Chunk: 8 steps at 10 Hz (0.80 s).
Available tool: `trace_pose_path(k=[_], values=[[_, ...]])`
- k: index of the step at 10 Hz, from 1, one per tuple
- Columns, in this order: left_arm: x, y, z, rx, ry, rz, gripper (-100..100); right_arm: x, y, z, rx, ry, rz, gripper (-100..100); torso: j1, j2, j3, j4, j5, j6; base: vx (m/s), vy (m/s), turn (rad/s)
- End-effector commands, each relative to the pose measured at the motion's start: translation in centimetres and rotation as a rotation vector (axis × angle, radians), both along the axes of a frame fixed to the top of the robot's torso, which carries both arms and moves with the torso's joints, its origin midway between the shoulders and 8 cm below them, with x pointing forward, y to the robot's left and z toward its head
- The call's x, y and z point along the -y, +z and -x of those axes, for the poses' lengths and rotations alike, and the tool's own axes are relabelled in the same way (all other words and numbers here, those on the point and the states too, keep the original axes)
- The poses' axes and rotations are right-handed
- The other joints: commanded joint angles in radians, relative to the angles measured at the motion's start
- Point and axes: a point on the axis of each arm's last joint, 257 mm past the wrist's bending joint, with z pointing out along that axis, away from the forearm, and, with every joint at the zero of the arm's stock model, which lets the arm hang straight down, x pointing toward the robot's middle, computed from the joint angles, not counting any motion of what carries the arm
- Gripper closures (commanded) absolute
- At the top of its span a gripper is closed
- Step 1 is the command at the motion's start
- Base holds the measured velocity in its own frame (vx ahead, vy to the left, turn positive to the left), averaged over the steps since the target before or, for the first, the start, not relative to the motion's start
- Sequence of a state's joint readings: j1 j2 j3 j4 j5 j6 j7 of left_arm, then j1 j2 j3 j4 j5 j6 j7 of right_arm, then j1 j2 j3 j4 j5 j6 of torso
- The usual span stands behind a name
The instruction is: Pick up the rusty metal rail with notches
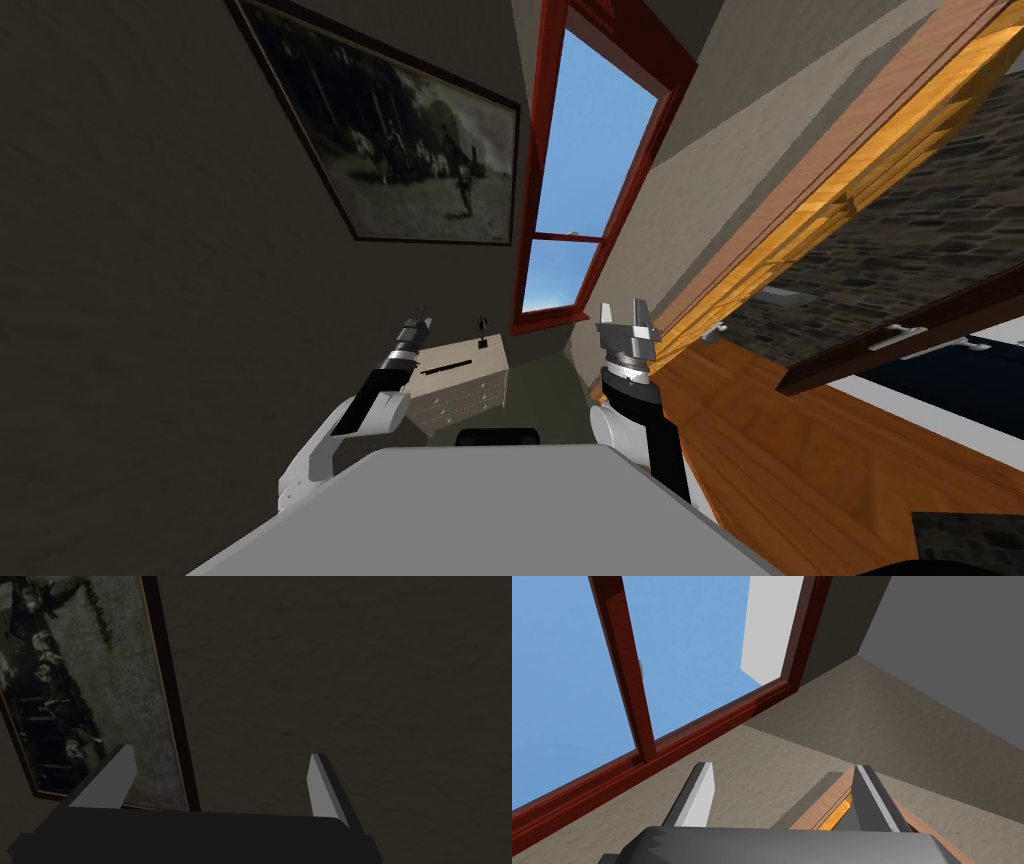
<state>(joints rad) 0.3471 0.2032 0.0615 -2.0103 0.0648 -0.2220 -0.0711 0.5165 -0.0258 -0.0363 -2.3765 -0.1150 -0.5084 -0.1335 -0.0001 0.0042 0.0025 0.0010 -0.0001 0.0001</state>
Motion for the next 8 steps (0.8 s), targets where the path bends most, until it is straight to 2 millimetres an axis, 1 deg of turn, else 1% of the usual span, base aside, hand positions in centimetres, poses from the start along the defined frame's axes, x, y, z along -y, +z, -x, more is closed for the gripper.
trace_pose_path(k=[1,2,3,4,5,6,7,8], values=[[-1.2,-3.4,-0.7,-0.093,0.013,0.021,-100,0.0,0.0,0.0,0.000,0.000,0.000,0,0.000,0.000,0.000,0.000,0.000,0.000,-0.071,-0.040,-0.424],[-1.4,-4.1,-0.7,-0.108,0.017,0.023,-100,0.0,0.0,0.0,0.000,0.000,0.000,0,-0.001,0.000,0.000,0.000,0.000,0.000,-0.043,-0.018,-0.159],[-2.4,-6.2,-1.3,-0.169,0.028,0.039,-100,0.0,0.0,0.0,0.000,0.000,0.000,0,0.000,-0.001,0.000,0.000,0.000,-0.001,-0.034,-0.018,-0.237],[-2.5,-6.7,-1.3,-0.178,0.031,0.040,-100,0.0,0.0,0.0,0.000,0.000,0.000,0,0.001,-0.001,-0.001,0.000,0.000,0.000,-0.026,-0.009,-0.141],[-3.7,-8.8,-1.6,-0.241,0.044,0.058,-100,0.0,0.0,0.0,0.000,0.000,0.000,0,0.001,-0.002,-0.001,0.000,0.000,-0.001,-0.037,-0.019,-0.270],[-3.8,-9.4,-1.6,-0.252,0.047,0.060,-100,0.0,0.0,0.0,0.000,0.000,0.000,0,0.001,-0.001,-0.001,0.000,0.000,0.000,-0.032,-0.012,-0.151],[-5.0,-11.3,-1.8,-0.311,0.062,0.080,-100,0.0,0.0,0.0,0.000,0.000,0.000,0,0.001,-0.002,-0.001,0.000,0.000,-0.001,-0.029,-0.023,-0.249],[-5.2,-12.2,-1.7,-0.328,0.067,0.083,-100,0.0,0.0,0.0,0.000,0.000,0.000,0,0.001,-0.002,-0.001,0.000,0.000,0.000,-0.026,-0.014,-0.166]])
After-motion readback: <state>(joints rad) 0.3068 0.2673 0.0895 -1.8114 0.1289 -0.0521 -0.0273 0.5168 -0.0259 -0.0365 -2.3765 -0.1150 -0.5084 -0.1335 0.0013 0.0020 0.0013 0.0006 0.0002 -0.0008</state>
